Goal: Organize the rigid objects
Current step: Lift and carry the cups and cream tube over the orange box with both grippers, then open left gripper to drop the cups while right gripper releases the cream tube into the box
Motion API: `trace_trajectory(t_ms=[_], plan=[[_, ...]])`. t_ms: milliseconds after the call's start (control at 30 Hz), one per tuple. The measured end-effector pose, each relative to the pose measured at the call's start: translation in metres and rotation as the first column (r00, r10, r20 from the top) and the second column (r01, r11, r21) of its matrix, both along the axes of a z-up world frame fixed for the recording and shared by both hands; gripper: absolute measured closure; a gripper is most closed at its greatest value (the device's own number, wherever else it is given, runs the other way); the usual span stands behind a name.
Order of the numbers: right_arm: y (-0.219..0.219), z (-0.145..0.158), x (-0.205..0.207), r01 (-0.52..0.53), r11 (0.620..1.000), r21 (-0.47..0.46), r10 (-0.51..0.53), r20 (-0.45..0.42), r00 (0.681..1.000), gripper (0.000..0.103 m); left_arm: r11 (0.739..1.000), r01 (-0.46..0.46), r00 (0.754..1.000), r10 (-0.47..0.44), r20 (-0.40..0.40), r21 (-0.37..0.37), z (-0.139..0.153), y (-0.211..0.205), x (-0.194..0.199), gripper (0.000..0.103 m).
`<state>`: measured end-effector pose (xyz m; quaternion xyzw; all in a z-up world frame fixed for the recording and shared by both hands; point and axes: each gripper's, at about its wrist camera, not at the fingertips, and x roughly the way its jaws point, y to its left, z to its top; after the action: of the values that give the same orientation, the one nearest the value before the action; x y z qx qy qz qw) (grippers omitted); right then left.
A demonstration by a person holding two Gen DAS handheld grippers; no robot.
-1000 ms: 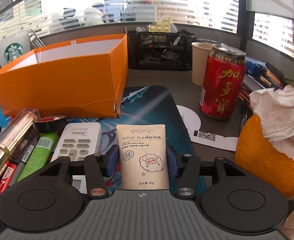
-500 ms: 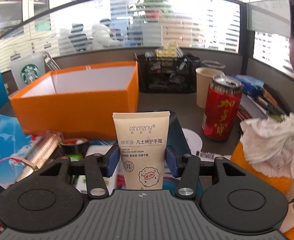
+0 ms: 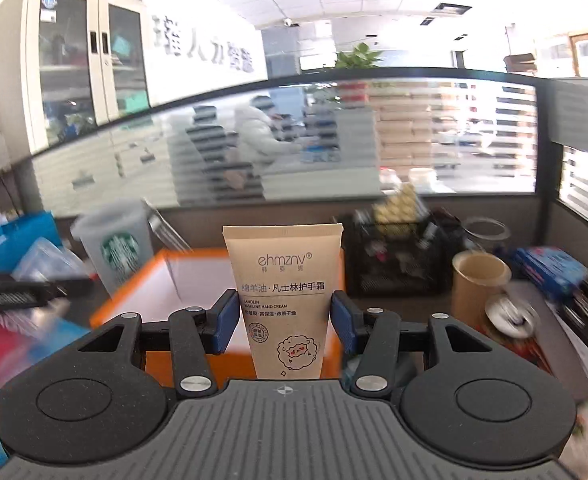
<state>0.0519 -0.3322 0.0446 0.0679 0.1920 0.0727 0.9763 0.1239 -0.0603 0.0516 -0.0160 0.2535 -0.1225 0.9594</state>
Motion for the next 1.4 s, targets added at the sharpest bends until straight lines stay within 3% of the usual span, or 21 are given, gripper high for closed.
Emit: trace_trajectory(t_ms=[133, 300, 567, 833, 1000, 1167, 1267, 1333, 1400], plan=[[0.005, 0.006, 0.046, -0.038, 0.999, 0.031, 0.04, -0.043, 0.998, 0.056, 0.999, -0.024, 0.997, 0.027, -0.071, 0.046, -0.017, -0.012, 0.041, 0.043], [0.012, -0.012, 0.095, -0.068, 0.997, 0.028, 0.072, -0.147, 0.987, 0.056, 0.994, -0.017, 0.986, 0.034, -0.164, 0.107, -0.044, -0.021, 0.076, 0.043], [0.025, -0.05, 0.147, -0.117, 0.992, -0.046, 0.095, -0.336, 0.937, 0.056, 0.986, 0.056, 0.95, -0.005, -0.311, 0.157, -0.074, -0.042, 0.112, 0.047], [0.037, -0.068, 0.177, -0.154, 0.972, -0.178, 0.059, -0.451, 0.891, 0.056, 0.959, 0.074, 0.957, 0.009, -0.29, 0.275, -0.082, -0.061, 0.128, 0.047], [0.05, -0.073, 0.192, -0.193, 0.944, -0.267, 0.042, -0.484, 0.874, 0.055, 0.956, 0.116, 0.941, -0.019, -0.339, 0.269, -0.087, -0.073, 0.139, 0.047], [0.059, -0.077, 0.197, -0.223, 0.913, -0.341, 0.025, -0.499, 0.866, 0.054, 0.954, 0.101, 0.942, 0.0, -0.337, 0.283, -0.087, -0.078, 0.142, 0.045], [0.06, -0.077, 0.199, -0.219, 0.899, -0.379, 0.009, -0.486, 0.874, 0.036, 0.959, 0.082, 0.942, 0.015, -0.336, 0.273, -0.085, -0.076, 0.143, 0.027], [0.059, -0.074, 0.198, -0.215, 0.899, -0.381, 0.011, -0.471, 0.882, 0.034, 0.961, 0.076, 0.942, 0.018, -0.335, 0.265, -0.082, -0.076, 0.143, 0.017], [0.059, -0.068, 0.194, -0.208, 0.904, -0.372, 0.017, -0.455, 0.89, 0.034, 0.962, 0.074, 0.948, 0.014, -0.317, 0.263, -0.077, -0.076, 0.14, 0.016]])
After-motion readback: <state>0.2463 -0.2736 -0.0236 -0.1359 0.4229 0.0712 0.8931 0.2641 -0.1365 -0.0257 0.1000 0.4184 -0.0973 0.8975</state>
